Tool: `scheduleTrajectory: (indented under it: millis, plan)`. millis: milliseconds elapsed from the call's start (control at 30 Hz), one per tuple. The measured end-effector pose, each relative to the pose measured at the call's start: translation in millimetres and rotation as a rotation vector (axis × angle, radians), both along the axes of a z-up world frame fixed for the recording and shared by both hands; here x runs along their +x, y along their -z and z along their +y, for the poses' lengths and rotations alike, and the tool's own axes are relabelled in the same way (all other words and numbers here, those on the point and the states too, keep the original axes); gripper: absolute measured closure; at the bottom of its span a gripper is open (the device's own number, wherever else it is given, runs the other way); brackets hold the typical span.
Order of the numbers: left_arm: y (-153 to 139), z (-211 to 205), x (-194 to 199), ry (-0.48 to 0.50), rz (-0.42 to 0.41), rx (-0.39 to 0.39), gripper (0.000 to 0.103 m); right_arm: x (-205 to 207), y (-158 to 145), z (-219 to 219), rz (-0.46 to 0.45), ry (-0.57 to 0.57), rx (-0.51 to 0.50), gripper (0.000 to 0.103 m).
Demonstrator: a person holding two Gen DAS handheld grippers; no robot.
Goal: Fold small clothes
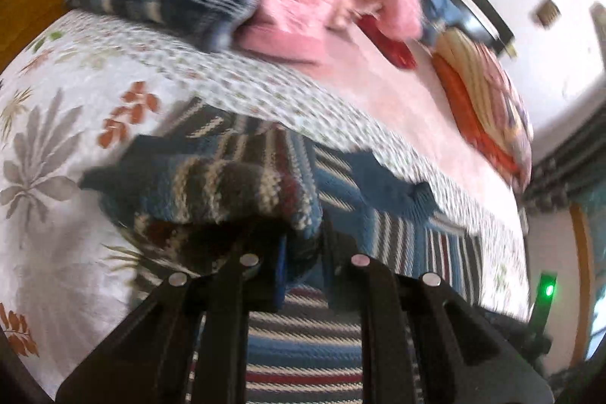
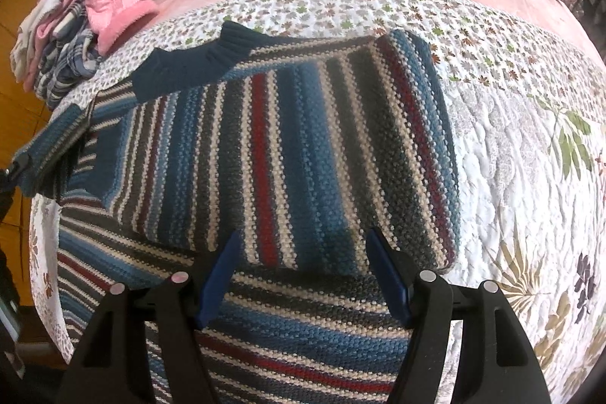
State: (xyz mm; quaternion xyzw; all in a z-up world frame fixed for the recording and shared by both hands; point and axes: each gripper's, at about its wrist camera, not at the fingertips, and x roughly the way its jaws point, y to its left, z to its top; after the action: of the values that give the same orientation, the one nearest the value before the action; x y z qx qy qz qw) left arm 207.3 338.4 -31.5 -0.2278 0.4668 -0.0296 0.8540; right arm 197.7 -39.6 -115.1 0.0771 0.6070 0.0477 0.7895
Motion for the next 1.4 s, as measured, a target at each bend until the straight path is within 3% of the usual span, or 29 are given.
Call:
scheduleTrajectory:
  millis: [233,500,600,667,833,900,1033,1100,1233,1400]
  plan:
    - [23.7,-53.2,-0.9,0.076,0.006,-0.006,0.09,0.6,1.6,-1.3,0.004,0.001,0.0,0.034]
    - [76.7,-73.5,6.8,0.13,0.168,-0.038,0.087,0.0,1.1,-6.0,0.01,0.018,0.007,0.034]
    - [73.6,-70.6,-0.4,0.182,0.196,-0.014,0.082,0.0,2.2,-7.2,0.014,0.023,0.007,0.034]
    - [67.8,-66.4,-5.9,0.203,0.229,-0.007,0.067,-0.3,2.2,-7.1,0.015,0.02,0.005,0.034]
    - [47.5,-39.6,-31.1,0.203,0.31,0.011,0.066,-0.2,1.5,-3.9,0.012,0.015,-0.008,0.034]
    - [35.5,-22.5,-37.8,0.178,0.298,0.008,0.066,-1.2,-2.6,1.5,0.005,0.008,0.002,0.034]
    - [12.4,22.5,-29.5,0.09,0.199,0.101,0.064,-4.2,-15.2,18.4,-0.018,-0.038,0.022,0.034]
    - [16.2,41.0,-16.2,0.034,0.201,0.199,0.064,-7.5,-22.1,30.5,-0.023,-0.067,0.065,0.034]
    - [55.5,74.5,0.1,-0.026,0.283,0.289,0.064,-11.1,-31.8,58.1,-0.016,-0.114,0.136,0.034]
    - [89.6,74.5,6.7,0.054,0.36,0.333,0.062,2.7,-36.0,101.5,-0.01,-0.152,0.206,0.034]
